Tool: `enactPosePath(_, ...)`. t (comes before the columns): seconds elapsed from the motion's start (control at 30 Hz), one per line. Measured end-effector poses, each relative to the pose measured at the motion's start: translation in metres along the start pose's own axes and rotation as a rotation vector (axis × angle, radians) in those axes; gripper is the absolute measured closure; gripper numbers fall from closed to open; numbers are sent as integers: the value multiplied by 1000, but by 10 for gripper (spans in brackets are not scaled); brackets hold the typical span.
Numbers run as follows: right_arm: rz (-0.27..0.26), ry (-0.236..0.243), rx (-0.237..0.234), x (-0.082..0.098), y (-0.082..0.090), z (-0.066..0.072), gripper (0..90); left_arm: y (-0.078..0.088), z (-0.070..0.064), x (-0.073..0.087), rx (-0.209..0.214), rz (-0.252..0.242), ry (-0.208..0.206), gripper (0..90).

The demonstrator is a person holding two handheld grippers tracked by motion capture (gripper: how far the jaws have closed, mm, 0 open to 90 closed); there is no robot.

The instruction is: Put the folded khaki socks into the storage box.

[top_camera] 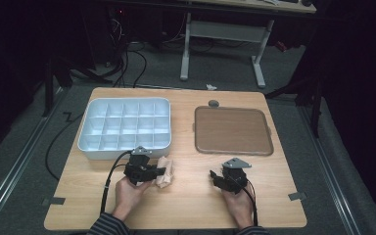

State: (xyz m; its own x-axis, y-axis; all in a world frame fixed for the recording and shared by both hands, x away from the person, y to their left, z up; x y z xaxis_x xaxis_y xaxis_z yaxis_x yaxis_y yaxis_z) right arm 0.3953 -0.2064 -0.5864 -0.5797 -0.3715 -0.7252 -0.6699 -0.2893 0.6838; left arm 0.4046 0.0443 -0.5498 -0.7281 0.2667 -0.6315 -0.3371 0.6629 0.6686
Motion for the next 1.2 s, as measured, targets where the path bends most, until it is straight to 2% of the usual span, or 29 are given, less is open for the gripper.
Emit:
enactPosePath(0.37,0,-1,-2,0,0,0,409,10,2,2,0,-3,0,742)
enactPosePath(0.8,0,0,-1,0,0,0,409,19,2,6,-49,4,-44,742)
enactPosePath(1.2,0,-1,0,0,0,0,409,31,6,4,-57,-19,-38,742)
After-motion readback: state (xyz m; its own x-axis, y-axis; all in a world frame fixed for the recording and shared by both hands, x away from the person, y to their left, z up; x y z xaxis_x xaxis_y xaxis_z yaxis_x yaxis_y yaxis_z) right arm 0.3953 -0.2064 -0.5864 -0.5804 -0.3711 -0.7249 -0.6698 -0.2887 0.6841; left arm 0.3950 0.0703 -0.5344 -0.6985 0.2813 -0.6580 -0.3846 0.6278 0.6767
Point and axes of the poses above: each handheld gripper's, and its own axes: y roughly backward along the jaws, x roughly out of its underside, z roughly to its left, the point moved 8 cm from there along -y, roughly forward along the jaws, and after that the axes turned 5 degrees about y, right-handed, at the moved point
